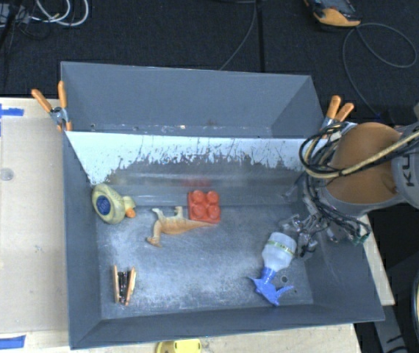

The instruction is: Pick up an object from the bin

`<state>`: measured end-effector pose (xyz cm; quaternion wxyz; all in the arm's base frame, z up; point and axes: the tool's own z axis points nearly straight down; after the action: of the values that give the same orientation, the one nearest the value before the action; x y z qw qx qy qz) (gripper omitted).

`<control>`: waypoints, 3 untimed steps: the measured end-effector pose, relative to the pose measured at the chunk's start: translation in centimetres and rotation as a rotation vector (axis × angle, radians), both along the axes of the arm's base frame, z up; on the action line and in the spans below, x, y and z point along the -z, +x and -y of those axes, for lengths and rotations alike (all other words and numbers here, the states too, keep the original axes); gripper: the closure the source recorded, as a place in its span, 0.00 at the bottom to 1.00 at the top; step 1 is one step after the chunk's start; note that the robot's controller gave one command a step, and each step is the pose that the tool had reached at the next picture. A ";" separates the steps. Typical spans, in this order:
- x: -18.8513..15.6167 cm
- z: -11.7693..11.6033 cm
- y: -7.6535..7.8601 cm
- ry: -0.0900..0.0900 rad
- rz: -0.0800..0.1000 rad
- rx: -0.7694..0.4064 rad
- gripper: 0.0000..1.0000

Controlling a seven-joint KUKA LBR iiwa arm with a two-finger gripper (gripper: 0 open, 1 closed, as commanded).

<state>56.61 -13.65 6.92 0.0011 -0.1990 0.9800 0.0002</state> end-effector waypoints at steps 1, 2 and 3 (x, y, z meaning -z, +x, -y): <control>0.0 0.0 0.0 0.000 0.000 -0.001 1.00; -3.1 -0.3 -0.6 0.003 -0.010 -0.011 1.00; -8.3 -0.8 -0.7 0.001 0.001 -0.006 0.00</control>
Offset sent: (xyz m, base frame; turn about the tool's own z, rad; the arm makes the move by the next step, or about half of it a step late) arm -0.0078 0.0036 0.0782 -0.0277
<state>55.94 -12.87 15.18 0.0015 -0.2018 0.9794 0.0006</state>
